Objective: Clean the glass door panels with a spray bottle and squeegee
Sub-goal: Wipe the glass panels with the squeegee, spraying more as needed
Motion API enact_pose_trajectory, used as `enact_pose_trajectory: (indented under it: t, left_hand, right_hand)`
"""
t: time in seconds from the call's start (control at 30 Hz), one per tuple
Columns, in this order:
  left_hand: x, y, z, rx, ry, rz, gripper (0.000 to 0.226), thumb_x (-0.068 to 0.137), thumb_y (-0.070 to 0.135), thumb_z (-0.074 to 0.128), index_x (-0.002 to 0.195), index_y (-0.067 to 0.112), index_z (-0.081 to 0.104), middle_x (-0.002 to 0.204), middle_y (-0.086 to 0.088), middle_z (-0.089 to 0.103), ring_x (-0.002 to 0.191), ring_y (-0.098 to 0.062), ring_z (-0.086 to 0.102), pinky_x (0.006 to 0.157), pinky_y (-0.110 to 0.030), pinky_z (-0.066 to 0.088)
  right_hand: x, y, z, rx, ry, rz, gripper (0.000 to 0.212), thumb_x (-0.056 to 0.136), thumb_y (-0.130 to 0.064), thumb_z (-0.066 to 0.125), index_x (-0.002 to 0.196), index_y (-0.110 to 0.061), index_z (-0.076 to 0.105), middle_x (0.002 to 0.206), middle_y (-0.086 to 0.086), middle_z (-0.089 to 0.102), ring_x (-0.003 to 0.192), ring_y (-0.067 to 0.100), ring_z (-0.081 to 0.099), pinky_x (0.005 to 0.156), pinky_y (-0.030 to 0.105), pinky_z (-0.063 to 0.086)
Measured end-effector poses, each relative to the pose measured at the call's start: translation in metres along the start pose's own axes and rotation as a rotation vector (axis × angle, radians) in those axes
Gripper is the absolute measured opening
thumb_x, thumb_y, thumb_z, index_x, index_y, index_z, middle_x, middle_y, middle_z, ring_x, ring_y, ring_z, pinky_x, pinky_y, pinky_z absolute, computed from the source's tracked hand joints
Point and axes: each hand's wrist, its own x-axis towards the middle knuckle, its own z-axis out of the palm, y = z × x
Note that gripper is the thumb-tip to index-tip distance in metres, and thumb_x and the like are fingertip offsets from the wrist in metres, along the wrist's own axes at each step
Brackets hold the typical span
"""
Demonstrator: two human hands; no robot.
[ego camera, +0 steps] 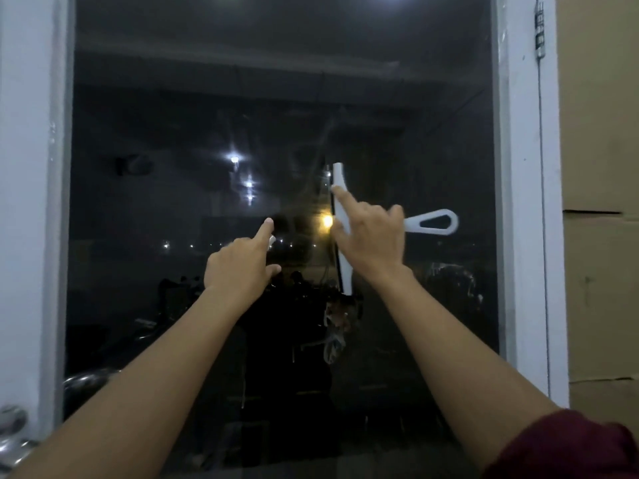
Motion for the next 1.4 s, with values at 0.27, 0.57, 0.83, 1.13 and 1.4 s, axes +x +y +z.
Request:
enact_pose_trajectory:
  t: [0.27, 0.57, 0.83, 1.13, 1.4]
  left_hand:
    - [0.000, -0.004, 0.010, -0.068, 0.008, -0.038, 0.084, 0.091, 0.050, 0.064, 0.155, 0.037, 0.012, 0.106, -0.008, 0.069, 0.089, -0.028, 0.066, 0.059, -0.032, 0.043]
    - [0.010, 0.036, 0.018, -0.045, 0.037, 0.113, 0.102, 0.086, 0.067, 0.058, 0.155, 0.043, -0.013, 0.083, -0.003, 0.069, 0.062, -0.018, 0.061, 0.055, -0.032, 0.051]
    - [0.010, 0.037, 0.028, -0.027, -0.009, 0.059, 0.103, 0.087, 0.066, 0.057, 0.155, 0.040, -0.015, 0.090, -0.005, 0.070, 0.064, -0.017, 0.055, 0.053, -0.030, 0.041]
    - [0.010, 0.036, 0.034, -0.066, -0.012, 0.049, 0.104, 0.087, 0.064, 0.059, 0.153, 0.045, -0.018, 0.107, -0.003, 0.072, 0.077, -0.019, 0.063, 0.055, -0.030, 0.043]
    - [0.011, 0.033, 0.036, -0.122, -0.005, 0.023, 0.106, 0.082, 0.065, 0.064, 0.149, 0.055, -0.018, 0.112, -0.009, 0.069, 0.085, -0.027, 0.066, 0.057, -0.033, 0.041]
  right_hand:
    - [0.005, -0.018, 0.015, -0.020, -0.044, -0.040, 0.044, 0.093, -0.035, 0.049, 0.137, -0.028, 0.047, 0.062, -0.004, 0.056, 0.053, 0.019, 0.051, 0.069, 0.037, 0.034]
    - [-0.034, 0.063, 0.011, 0.127, -0.068, 0.108, 0.045, 0.096, -0.040, 0.046, 0.140, -0.031, 0.045, 0.059, -0.009, 0.047, 0.052, 0.010, 0.044, 0.072, 0.032, 0.032]
    - [-0.071, 0.111, 0.006, 0.176, -0.075, 0.279, 0.045, 0.096, -0.039, 0.050, 0.140, -0.028, 0.047, 0.063, -0.008, 0.055, 0.059, 0.010, 0.053, 0.091, 0.042, 0.039]
    - [-0.021, 0.053, -0.012, 0.151, -0.010, 0.154, 0.043, 0.097, -0.037, 0.046, 0.139, -0.028, 0.044, 0.066, -0.009, 0.055, 0.060, 0.011, 0.051, 0.076, 0.033, 0.032]
    - [0.017, 0.004, 0.005, 0.103, -0.081, -0.016, 0.038, 0.096, -0.035, 0.047, 0.134, -0.028, 0.047, 0.069, -0.006, 0.059, 0.064, 0.017, 0.057, 0.079, 0.037, 0.036]
